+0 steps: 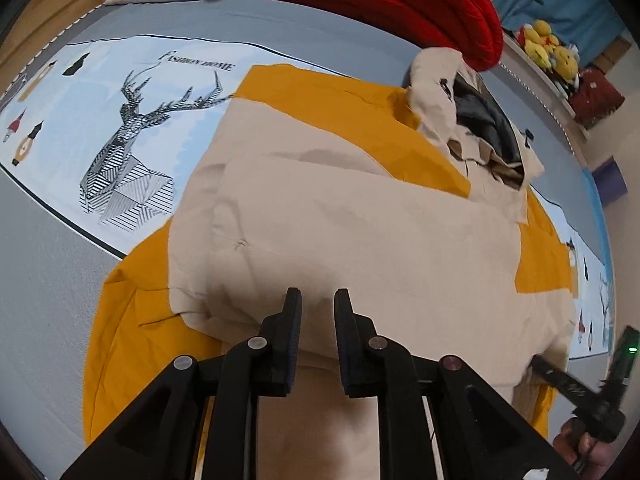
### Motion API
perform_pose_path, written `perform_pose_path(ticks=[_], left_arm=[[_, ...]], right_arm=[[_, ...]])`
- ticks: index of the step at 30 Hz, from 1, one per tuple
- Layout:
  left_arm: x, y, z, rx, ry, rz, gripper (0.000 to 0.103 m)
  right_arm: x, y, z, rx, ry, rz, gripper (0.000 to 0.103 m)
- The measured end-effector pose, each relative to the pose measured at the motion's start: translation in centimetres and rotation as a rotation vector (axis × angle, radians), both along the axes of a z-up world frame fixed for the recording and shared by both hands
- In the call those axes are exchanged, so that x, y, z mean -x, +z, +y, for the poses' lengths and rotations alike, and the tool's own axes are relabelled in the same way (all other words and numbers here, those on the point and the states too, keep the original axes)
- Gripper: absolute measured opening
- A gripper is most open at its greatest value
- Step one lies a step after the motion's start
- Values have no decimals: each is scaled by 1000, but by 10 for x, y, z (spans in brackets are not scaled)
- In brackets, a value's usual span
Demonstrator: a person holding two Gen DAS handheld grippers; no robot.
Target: Fold large clothes
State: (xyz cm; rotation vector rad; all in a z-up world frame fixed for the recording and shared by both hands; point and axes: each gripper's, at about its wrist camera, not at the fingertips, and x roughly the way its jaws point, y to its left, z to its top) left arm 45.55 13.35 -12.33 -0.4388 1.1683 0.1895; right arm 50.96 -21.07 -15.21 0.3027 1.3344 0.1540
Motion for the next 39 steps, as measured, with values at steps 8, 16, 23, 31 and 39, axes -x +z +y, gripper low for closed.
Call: perform_pose_path(ticks=[8, 16, 23, 31, 39], left_arm=[[6, 2, -13, -12, -38, 4, 14], [23, 11, -29, -45, -76, -20, 14], [35, 16, -51, -94, -136, -60, 14], [28, 31, -66, -101, -118, -167, 24], [15, 60, -68, -200, -95, -295, 47]], right_arm=[[8, 10, -5, 49, -16, 9, 25], [30, 67, -4, 75, -14, -182, 25], [56, 97, -27, 116, -38, -269, 26], [68, 110, -47, 188, -48, -308, 25], [64, 118, -65, 226, -53, -320, 25]])
